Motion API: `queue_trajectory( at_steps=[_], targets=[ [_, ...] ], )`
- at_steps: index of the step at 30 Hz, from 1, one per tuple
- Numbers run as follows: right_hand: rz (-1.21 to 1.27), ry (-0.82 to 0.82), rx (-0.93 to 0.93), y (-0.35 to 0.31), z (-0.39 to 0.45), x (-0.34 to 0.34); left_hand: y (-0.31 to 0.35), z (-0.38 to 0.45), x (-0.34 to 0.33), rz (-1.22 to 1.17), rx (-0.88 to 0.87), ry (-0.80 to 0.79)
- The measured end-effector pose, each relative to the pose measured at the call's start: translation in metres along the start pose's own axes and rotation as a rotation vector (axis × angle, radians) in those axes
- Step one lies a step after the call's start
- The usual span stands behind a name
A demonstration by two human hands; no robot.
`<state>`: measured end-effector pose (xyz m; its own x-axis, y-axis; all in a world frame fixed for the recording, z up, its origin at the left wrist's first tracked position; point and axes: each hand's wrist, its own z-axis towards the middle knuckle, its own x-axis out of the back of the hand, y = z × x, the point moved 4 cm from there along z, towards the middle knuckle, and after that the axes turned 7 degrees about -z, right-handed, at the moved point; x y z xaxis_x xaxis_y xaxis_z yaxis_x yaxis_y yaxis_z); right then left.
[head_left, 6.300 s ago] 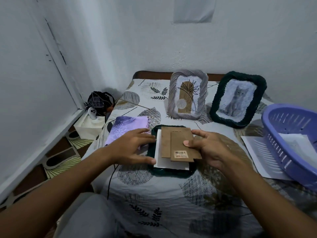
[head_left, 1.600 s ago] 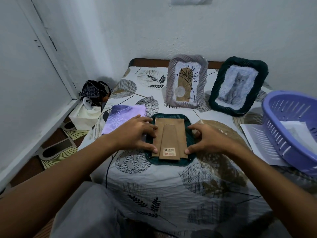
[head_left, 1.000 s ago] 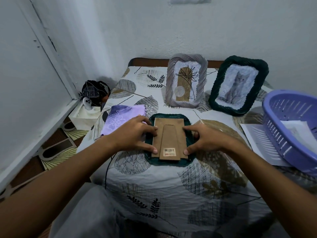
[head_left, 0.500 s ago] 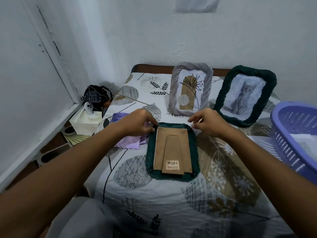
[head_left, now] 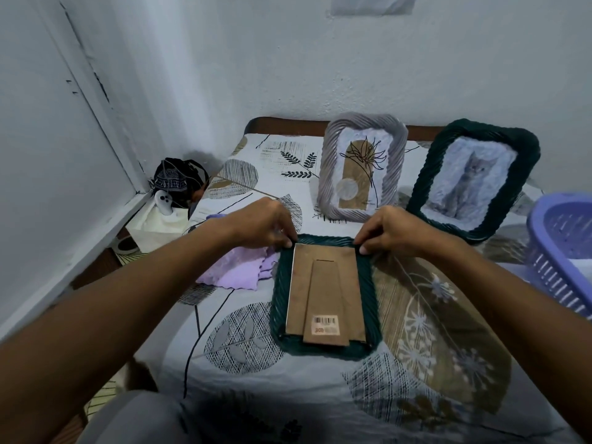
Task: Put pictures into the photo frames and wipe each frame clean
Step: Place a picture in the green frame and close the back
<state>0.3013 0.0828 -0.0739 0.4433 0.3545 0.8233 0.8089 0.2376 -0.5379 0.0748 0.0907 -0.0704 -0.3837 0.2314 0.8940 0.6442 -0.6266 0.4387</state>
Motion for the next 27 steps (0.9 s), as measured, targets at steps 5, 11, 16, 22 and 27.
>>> queue_trajectory(
  at_steps=[5, 11, 16, 22, 27],
  targets=[
    [0.112, -0.013, 0.019, 0.006, 0.001, -0.001, -0.001, 0.002, -0.002, -0.021, -0.01, 0.018],
    [0.16, -0.021, 0.038, 0.009, 0.005, -0.002, -0.007, 0.005, -0.004, -0.061, 0.002, 0.034],
    [0.19, -0.05, 0.026, 0.009, 0.008, -0.002, -0.009, 0.003, -0.005, -0.077, 0.018, 0.05],
    [0.202, -0.03, 0.017, 0.009, 0.008, -0.004, -0.011, 0.003, -0.006, -0.084, 0.028, 0.064],
    [0.209, 0.006, 0.002, 0.009, 0.008, -0.005, -0.012, 0.002, -0.007, -0.087, 0.044, 0.073]
  ],
)
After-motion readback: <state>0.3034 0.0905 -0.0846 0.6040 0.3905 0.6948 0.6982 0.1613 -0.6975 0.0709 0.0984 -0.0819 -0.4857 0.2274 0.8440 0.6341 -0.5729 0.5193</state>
